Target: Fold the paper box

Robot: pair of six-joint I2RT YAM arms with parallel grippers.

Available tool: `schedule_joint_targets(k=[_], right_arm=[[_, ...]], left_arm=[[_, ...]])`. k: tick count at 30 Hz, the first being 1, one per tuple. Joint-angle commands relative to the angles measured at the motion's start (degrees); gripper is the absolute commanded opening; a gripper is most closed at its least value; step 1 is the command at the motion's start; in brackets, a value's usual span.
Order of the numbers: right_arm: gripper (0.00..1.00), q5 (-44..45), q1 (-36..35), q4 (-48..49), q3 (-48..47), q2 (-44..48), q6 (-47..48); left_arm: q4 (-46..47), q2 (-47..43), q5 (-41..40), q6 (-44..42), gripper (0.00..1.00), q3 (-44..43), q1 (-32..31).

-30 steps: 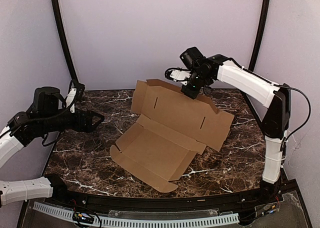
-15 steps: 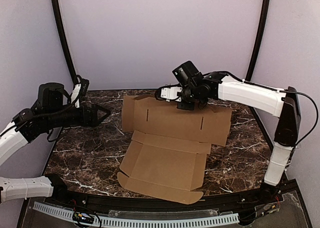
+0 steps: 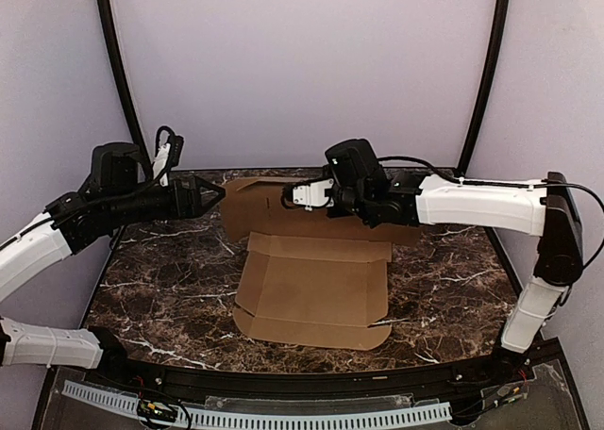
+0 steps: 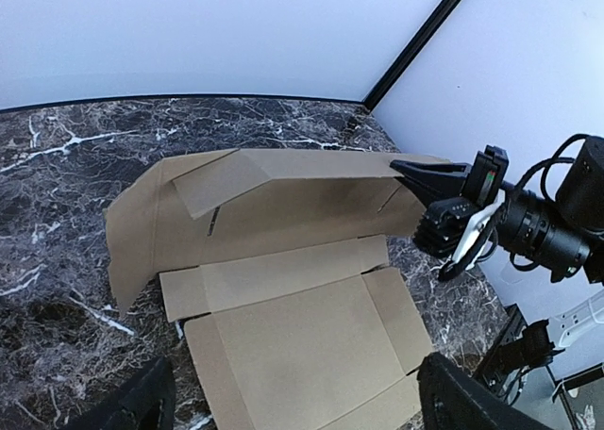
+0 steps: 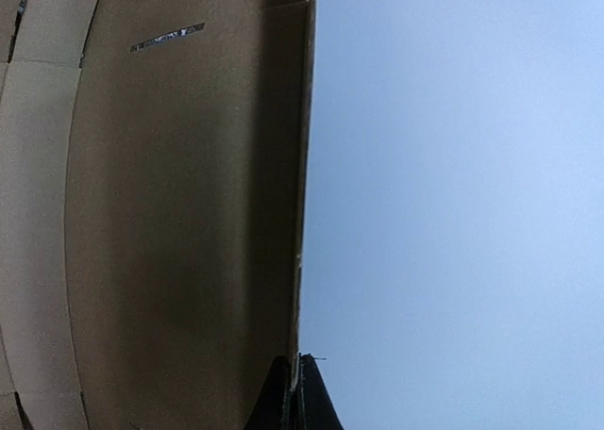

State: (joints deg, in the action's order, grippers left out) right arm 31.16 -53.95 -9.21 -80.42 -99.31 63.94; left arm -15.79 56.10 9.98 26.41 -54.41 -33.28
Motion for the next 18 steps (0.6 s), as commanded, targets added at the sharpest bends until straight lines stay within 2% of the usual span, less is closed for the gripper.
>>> schedule_joint_targets(k=[1,4,5,6,7,8,9,11,18], right_arm=[[0.00,3.57,-1.68,10.84,2.88,1.57,3.82],[0.00,4.23,-2.79,13.57,4.98,2.08,4.47],[0.00,4.26,-3.13,14.27,5.54,2.35,4.58],[0.00,4.20,-3.38,14.80,6.02,2.56,4.56],[0.00,3.98,-3.62,14.91,6.37,2.79,4.34],[0.00,3.97,-3.76,15.01,6.61,2.99,4.19],[0.00,4.04,-3.92,15.06,6.86,3.17,4.17],[0.00,4.33,-4.38,15.49,7.39,3.52,4.45],[0.00,5.02,-6.15,16.80,9.47,5.83,4.35]], left_arm=[[3.10,2.06,2.68,4.46,0.79,-2.17,-0.21],[3.22,3.45,3.66,5.53,0.68,-2.94,-0.21],[3.44,4.08,3.87,5.81,0.58,-3.09,-0.21],[3.51,4.40,3.90,5.94,0.54,-3.42,-0.21],[3.38,5.02,3.77,6.02,0.43,-3.88,-0.21],[3.30,5.40,3.41,6.09,0.36,-4.13,-0.21],[3.18,6.17,3.27,6.14,0.21,-4.59,-0.17],[2.89,7.52,2.63,6.26,0.04,-5.55,-0.20],[1.30,11.75,-1.52,5.18,0.01,-8.91,-0.21]])
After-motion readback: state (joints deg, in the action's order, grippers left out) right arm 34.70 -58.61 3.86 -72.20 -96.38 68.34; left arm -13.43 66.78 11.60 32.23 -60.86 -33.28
